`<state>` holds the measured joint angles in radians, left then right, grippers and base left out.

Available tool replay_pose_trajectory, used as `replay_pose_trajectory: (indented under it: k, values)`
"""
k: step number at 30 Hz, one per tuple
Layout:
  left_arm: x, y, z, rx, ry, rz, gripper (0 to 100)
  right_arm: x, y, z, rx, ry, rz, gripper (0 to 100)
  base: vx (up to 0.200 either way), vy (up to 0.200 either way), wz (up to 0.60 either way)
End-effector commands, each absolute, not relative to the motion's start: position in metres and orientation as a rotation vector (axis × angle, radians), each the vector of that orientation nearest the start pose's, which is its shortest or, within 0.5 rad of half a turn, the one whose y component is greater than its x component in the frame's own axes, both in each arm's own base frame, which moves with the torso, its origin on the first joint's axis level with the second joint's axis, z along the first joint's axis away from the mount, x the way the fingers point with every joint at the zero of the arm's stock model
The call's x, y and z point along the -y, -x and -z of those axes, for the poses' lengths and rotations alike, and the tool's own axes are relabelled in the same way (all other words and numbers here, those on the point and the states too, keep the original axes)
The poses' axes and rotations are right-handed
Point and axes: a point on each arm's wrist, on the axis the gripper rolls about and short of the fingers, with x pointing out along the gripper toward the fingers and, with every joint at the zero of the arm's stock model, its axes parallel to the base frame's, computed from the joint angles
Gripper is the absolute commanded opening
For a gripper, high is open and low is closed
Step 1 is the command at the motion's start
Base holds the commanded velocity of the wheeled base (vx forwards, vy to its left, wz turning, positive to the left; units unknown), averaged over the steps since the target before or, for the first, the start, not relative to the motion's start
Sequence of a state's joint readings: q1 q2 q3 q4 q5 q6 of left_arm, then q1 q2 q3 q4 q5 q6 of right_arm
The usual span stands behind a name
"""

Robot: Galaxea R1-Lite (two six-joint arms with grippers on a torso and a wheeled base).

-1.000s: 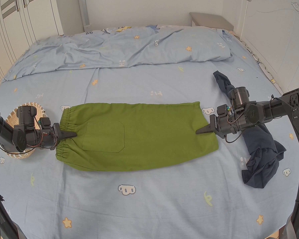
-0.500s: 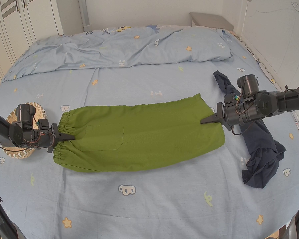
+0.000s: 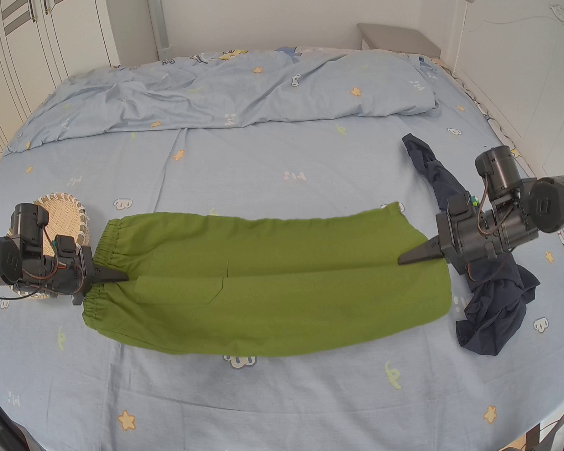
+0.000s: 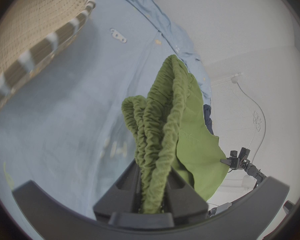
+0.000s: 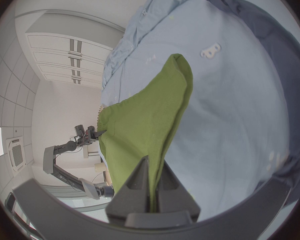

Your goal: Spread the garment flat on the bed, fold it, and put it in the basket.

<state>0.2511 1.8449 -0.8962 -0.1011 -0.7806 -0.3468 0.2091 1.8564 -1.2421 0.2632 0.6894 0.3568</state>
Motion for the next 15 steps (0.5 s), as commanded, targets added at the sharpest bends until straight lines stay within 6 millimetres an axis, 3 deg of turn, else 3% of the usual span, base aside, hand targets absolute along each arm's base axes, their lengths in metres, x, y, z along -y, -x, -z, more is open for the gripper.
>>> replay_pose_trajectory:
  k: [1,6,10,15]
  values:
    - [-0.063,-0.263,-0.112,-0.859,0.743,0.335,0,-0.082,-0.275,-0.175,-1.057,-0.510,-0.695,0,0.000,0.000,0.00]
    - [-0.061,-0.237,-0.092,-0.919,0.725,0.330,0,-0.081,-0.248,-0.156,-1.129,-0.507,-0.691,0,0.000,0.000,0.00]
    - [-0.057,-0.211,-0.072,-0.984,0.709,0.336,0,-0.084,-0.231,-0.128,-1.177,-0.498,-0.702,0,0.000,0.000,0.00]
    - [-0.055,-0.205,-0.066,-0.993,0.703,0.339,0,-0.086,-0.224,-0.108,-1.165,-0.489,-0.722,0,0.000,0.000,0.00]
